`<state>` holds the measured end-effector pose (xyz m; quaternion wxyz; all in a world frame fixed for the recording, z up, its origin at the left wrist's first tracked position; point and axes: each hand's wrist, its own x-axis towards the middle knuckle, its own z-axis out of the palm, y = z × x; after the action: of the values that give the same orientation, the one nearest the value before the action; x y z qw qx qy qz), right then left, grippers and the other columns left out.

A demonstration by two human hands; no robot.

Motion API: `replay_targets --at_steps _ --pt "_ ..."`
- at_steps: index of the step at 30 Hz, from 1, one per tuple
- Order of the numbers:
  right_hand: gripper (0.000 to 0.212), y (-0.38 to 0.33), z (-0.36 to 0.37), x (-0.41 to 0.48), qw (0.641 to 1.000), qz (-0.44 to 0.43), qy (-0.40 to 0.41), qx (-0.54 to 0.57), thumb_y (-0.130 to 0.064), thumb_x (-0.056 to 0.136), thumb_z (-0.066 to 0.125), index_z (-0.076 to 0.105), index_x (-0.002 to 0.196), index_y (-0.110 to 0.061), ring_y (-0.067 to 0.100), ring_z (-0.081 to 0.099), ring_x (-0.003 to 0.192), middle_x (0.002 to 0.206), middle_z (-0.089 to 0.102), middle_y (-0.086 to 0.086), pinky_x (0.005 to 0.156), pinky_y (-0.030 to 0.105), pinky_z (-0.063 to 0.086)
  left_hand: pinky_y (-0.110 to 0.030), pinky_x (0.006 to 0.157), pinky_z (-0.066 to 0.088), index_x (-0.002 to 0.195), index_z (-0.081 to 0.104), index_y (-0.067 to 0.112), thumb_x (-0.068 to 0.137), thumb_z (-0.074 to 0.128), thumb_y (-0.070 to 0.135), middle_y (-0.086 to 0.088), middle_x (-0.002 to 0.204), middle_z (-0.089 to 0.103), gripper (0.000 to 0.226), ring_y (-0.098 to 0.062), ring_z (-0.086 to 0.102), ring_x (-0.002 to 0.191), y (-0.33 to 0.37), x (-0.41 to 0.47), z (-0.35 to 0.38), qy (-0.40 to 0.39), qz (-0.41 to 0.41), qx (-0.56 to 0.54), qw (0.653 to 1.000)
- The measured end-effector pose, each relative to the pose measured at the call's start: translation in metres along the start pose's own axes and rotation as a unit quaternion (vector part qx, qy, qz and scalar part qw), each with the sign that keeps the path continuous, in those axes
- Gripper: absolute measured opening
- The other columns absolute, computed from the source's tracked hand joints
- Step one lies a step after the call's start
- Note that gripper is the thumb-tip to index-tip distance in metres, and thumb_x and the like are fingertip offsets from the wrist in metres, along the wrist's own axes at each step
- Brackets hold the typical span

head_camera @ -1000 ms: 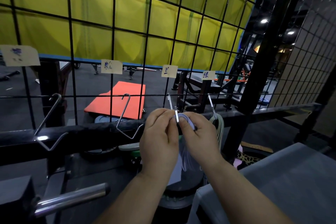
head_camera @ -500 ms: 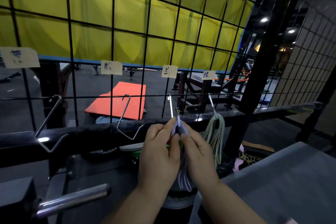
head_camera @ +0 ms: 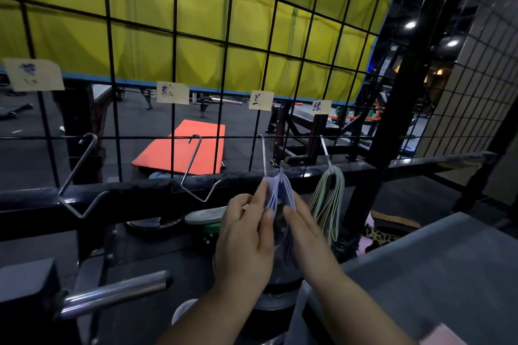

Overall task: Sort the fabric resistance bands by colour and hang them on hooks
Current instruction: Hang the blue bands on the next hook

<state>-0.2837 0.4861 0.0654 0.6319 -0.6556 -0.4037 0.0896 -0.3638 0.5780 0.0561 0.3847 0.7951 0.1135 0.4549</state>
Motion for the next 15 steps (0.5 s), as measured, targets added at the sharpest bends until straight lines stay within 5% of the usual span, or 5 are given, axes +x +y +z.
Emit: replay_targets --at_steps 6,9,12,15 --pt "0.052 -0.009 -0.003 -0.005 0.999 0.012 -0.026 0.024 -0.042 0.095 0.045 0.043 0.146 -0.030 0.014 0.039 0.140 0.148 0.047 -0.004 0.119 0.049 0.023 0.006 0.096 0.010 0.143 0.020 0.051 0.091 0.022 0.057 0.025 0.147 0.029 0.052 0.014 0.020 0.132 -0.003 -0.009 0.010 -0.021 -0.021 -0.031 0.999" --pt "0.048 -0.011 -0.004 -0.005 1.000 0.020 -0.010 -0.003 -0.047 0.093 0.047 0.046 0.141 -0.043 0.007 0.044 0.135 0.143 0.051 -0.009 0.116 0.043 0.029 0.003 0.100 0.017 0.149 0.028 0.039 0.094 0.032 0.051 0.027 0.147 0.034 0.057 0.016 0.025 0.134 0.001 -0.009 0.012 -0.033 -0.031 -0.106 0.993" --pt "0.051 -0.014 -0.004 -0.007 0.998 0.002 0.014 -0.055 -0.049 0.086 0.048 0.043 0.137 -0.055 -0.002 0.054 0.113 0.119 0.055 -0.002 0.101 0.019 0.040 -0.006 0.103 0.031 0.146 0.035 0.037 0.100 0.039 0.036 0.025 0.141 0.046 0.046 0.013 0.040 0.128 0.008 -0.007 0.009 -0.057 -0.067 -0.212 0.973" --pt "0.055 -0.018 -0.007 -0.009 0.996 -0.011 0.037 -0.077 -0.063 0.077 0.047 0.041 0.132 -0.060 -0.001 0.056 0.108 0.111 0.053 0.002 0.096 0.017 0.039 -0.007 0.098 0.037 0.139 0.040 0.039 0.103 0.039 0.010 0.025 0.134 0.051 0.046 0.012 0.047 0.122 0.011 -0.004 0.008 -0.073 -0.100 -0.258 0.958"
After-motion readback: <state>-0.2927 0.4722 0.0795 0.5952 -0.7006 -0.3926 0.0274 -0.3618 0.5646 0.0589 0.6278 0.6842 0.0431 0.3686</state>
